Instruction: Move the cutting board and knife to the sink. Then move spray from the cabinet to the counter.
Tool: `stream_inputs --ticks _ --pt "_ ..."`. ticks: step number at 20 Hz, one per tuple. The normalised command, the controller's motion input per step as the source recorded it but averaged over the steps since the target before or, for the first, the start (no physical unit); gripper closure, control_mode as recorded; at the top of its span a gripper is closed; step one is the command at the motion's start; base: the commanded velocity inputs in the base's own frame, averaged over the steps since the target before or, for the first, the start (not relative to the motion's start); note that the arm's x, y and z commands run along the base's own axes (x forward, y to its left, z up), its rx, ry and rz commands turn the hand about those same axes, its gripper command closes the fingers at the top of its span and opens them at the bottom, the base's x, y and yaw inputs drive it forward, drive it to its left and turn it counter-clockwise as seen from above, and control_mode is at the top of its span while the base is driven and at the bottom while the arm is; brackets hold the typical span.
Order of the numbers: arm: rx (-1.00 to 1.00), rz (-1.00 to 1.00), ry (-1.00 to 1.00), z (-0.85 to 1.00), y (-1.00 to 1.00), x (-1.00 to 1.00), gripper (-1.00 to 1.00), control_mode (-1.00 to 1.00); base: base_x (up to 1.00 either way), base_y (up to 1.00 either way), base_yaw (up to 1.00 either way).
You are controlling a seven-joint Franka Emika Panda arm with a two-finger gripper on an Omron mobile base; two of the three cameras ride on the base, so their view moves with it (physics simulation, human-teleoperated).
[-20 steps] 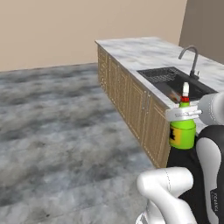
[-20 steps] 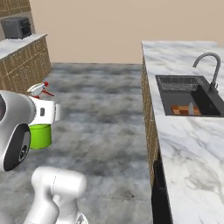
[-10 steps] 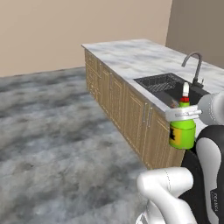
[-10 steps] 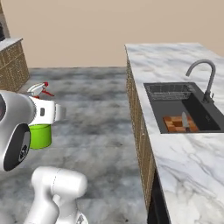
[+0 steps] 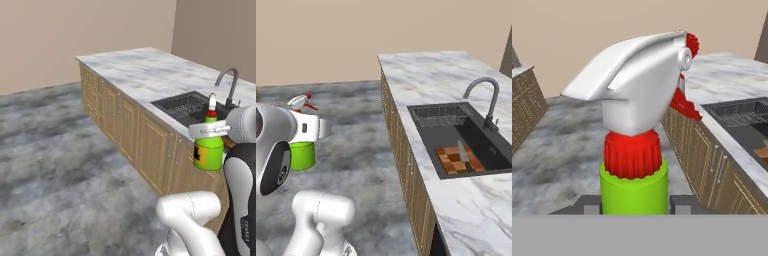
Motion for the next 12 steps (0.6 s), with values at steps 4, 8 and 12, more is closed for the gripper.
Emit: stream_inputs --ticks 4,8,12 --pt "0.0 0.0 0.0 0.0 0.0 0.0 1.0 1.0 0.76 0.33 -0.26" --pt "0.0 0.0 0.0 0.0 0.0 0.0 1.0 1.0 0.76 0.32 -0.26" --pt "0.0 0.0 0.0 0.0 0.0 0.0 1.0 1.0 0.71 0.33 -0.29"
